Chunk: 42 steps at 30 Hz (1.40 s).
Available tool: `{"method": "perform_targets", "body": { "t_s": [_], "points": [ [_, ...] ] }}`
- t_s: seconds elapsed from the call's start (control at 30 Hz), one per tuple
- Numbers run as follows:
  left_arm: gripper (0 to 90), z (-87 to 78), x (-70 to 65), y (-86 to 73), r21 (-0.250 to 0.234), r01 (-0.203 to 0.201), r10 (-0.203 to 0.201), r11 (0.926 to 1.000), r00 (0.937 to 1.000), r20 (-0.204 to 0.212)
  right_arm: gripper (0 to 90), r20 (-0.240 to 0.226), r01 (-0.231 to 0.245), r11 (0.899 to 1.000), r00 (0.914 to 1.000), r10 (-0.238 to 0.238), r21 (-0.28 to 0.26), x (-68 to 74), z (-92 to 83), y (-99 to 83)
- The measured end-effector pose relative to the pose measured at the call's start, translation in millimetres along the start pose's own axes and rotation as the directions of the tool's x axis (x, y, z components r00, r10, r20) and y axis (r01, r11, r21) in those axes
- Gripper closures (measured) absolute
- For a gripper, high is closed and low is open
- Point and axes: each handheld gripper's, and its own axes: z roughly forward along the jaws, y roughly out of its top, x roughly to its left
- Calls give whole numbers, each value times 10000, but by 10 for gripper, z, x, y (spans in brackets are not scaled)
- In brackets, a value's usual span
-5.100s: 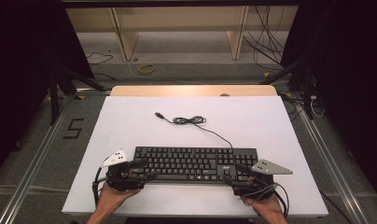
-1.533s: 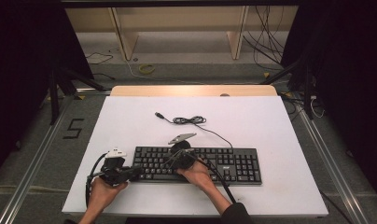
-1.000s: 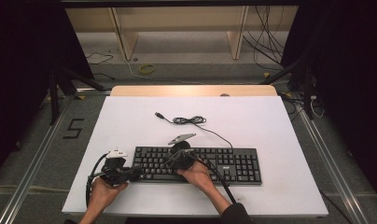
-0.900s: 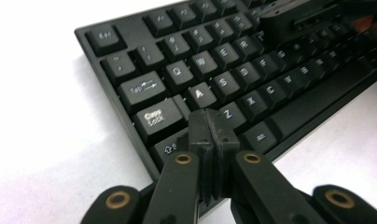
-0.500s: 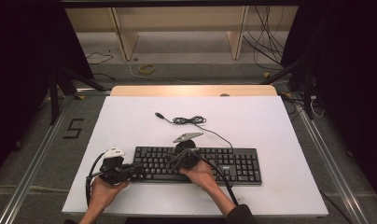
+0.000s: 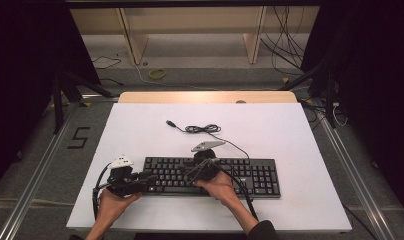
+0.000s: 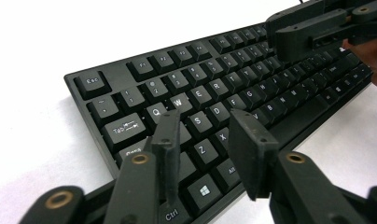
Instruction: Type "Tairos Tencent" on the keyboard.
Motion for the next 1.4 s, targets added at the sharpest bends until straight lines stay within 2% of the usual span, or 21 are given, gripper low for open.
{"method": "perform_targets", "body": {
  "t_s": [0.23, 0.3, 0.37, 0.57, 0.77, 0.97, 1.17, 1.2, 1.23, 1.4],
  "points": [
    [514, 4, -11, 27, -238, 15, -12, 9997, 9999, 115, 569, -204, -40, 9997, 9998, 35, -227, -6, -95, -5],
    [498, 5, -16, 38, -354, 45, -39, 9994, 9998, 170, 559, -223, -52, 9997, 9997, 46, -243, -2, -110, -5],
    [444, 9, -15, 48, -434, 67, -59, 9990, 9998, 183, 524, -253, -18, 9994, 9997, 10, -347, 0, -136, -7],
    [380, 22, -11, 78, -623, 175, -164, 9979, 9997, 180, 421, -269, -22, 9984, 9996, 7, -557, 8, -217, -37],
    [381, 51, 1, 107, -620, 162, -153, 9979, 9998, 156, 386, -169, -10, 9971, 9999, -3, -763, -3, -277, -55],
    [462, 89, 3, 130, -442, 124, -118, 9989, 9998, 148, 352, -22, -100, 9965, 9999, 99, -826, -38, -341, -84],
    [624, 137, 26, 137, -241, 72, -69, 9997, 9999, 98, 330, 99, -118, 9960, 9999, 127, -883, -77, -411, -111],
    [677, 142, 30, 138, -184, 21, -19, 9998, 9999, 106, 329, 123, -105, 9958, 9999, 116, -913, -86, -422, -114],
    [677, 148, 32, 138, -126, -35, 36, 9999, 10000, 80, 327, 136, -126, 9955, 9998, 140, -943, -92, -433, -117],
    [794, 175, 29, 140, 84, -173, 174, 9998, 9998, -54, 320, 198, -142, 9955, 9997, 161, -942, -114, -464, -130]
  ]
}}
